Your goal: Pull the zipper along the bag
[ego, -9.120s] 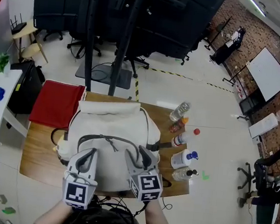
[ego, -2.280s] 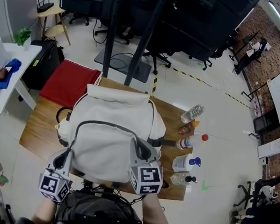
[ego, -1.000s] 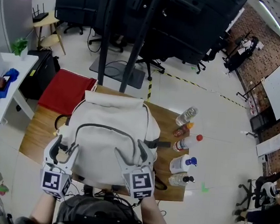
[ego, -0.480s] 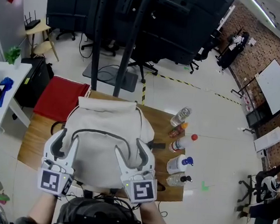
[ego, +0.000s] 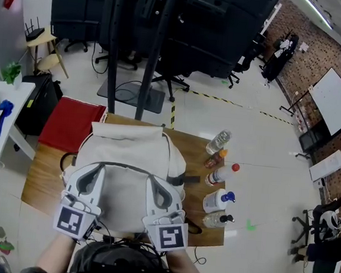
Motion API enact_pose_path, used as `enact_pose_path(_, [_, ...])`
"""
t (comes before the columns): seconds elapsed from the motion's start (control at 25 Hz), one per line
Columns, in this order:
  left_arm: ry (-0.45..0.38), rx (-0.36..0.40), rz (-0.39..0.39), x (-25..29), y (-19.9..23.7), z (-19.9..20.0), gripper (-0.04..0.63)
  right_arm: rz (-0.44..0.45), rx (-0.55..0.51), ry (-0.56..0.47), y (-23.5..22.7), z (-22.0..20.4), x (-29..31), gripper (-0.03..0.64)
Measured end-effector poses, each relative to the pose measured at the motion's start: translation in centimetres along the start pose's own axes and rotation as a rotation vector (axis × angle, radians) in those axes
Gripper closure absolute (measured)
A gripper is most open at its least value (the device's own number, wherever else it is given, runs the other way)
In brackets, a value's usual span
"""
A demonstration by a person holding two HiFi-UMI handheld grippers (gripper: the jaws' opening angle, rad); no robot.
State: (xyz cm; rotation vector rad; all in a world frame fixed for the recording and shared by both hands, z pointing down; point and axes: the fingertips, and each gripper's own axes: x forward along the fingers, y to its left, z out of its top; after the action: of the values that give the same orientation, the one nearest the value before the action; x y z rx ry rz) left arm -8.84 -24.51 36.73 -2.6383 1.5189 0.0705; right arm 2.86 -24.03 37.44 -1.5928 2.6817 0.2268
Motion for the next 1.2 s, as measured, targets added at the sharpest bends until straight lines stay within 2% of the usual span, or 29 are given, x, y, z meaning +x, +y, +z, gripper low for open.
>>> enact_pose_path(0.36, [0.03, -0.023, -0.033, 1.1, -1.0, -1.2, 0.578, -0.039, 0.006, 0.03, -1.0, -1.3, 0.1, 0.598])
enact_pose_path(0.88, [0.064, -0.04, -0.038, 1.5, -1.3, -2.3, 0.578, -0.021, -0.028, 0.072, -0.7, -2.5, 0.3, 0.601])
enact_pose_path(1.2, [0.122, -0.038, -0.039, 1.7, -1.2, -3.7, 0.578, -0.031, -0.018, 0.106, -1.5, -3.5, 0.4, 0.601])
